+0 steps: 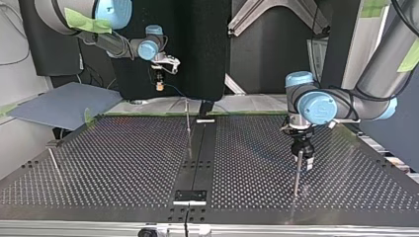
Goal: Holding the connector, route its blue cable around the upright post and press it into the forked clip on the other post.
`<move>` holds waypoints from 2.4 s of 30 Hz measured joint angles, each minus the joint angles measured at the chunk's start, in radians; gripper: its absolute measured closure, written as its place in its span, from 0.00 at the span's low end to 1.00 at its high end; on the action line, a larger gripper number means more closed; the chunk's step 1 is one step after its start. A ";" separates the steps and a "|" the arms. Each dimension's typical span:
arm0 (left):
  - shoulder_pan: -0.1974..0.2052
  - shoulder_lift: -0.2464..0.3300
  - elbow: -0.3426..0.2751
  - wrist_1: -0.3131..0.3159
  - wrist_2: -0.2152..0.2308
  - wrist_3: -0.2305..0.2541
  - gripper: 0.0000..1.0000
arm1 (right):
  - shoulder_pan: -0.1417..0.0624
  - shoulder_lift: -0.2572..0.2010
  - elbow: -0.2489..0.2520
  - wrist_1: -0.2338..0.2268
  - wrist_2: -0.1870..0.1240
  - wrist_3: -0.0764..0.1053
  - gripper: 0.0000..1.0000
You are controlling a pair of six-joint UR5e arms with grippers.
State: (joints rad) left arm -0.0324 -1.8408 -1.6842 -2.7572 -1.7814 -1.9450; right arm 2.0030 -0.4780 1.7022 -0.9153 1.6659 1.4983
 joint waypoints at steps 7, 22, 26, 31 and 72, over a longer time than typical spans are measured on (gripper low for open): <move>-0.001 0.000 0.000 -0.001 0.001 0.000 0.00 | 0.002 0.000 0.000 -0.001 -0.019 -0.014 0.99; 0.000 0.000 0.000 -0.001 0.001 0.000 0.00 | -0.008 0.051 0.035 -0.059 -0.037 0.023 0.99; 0.000 0.000 0.000 -0.001 0.001 0.000 0.00 | -0.012 0.093 0.022 -0.095 -0.039 0.021 0.99; 0.001 0.000 0.000 -0.001 0.001 0.000 0.00 | -0.012 0.107 0.018 -0.103 -0.039 0.015 0.99; 0.003 0.000 0.000 -0.010 0.001 -0.001 0.00 | -0.064 -0.220 0.137 -0.079 -0.062 0.048 0.99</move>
State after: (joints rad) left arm -0.0296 -1.8405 -1.6843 -2.7672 -1.7801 -1.9457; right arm 1.9390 -0.6981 1.8392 -0.9942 1.6039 1.5461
